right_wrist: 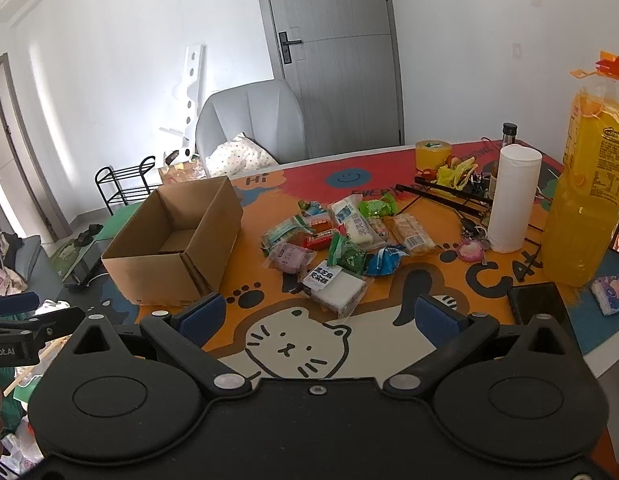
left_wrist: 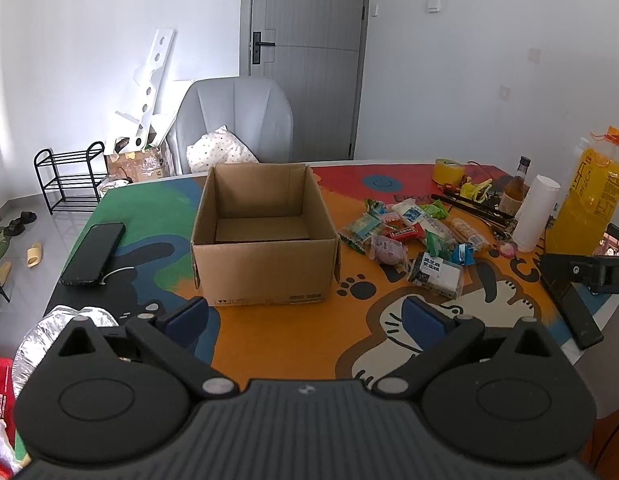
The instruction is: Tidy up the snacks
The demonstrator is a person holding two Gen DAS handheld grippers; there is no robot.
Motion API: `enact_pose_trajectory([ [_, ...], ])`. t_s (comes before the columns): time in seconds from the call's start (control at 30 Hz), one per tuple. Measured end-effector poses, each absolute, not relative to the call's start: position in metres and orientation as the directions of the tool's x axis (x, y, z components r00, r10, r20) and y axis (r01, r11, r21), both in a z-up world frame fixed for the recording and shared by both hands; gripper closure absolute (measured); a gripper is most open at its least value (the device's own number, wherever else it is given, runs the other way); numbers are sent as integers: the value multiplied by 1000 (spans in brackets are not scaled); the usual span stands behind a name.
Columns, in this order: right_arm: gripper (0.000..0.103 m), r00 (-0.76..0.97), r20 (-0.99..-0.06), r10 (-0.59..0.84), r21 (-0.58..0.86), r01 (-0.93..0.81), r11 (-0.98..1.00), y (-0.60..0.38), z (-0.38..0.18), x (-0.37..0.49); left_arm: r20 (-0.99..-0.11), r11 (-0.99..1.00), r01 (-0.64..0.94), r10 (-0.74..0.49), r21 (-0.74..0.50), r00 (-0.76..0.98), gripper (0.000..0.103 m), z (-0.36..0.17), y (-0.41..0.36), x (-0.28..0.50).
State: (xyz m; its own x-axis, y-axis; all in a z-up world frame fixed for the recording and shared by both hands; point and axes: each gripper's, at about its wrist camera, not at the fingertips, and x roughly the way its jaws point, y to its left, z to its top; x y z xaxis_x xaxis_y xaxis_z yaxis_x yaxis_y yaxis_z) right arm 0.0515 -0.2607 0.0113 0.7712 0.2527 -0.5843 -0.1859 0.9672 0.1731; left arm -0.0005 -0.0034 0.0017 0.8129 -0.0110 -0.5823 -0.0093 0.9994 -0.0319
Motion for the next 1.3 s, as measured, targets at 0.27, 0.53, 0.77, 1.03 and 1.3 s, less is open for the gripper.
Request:
enact_pose_trajectory([
  [0.27,0,769,-589,250,171,-183,968,-260,10,52,-583,999,-8,-12,-32,812,1,2,-3,-1],
  [0.53,0,770,-587,250,169,-185,968,-260,10,52,-583,999,-7,-12,-32,812,1,3,-4,-1],
  [0.77,0,768,-588,252,171,-187,967,-261,11,52,-583,1000,-2,-16,-30,812,1,1,-5,0],
  [1.03,0,770,-587,250,164,-189,968,-260,11,52,-582,1000,-1,-15,-28,813,1,0,-4,0],
  [1.3,0,769,-585,256,164,-198,967,-258,11,51,-581,1000,-1,-15,-27,814,1,1,-4,0],
])
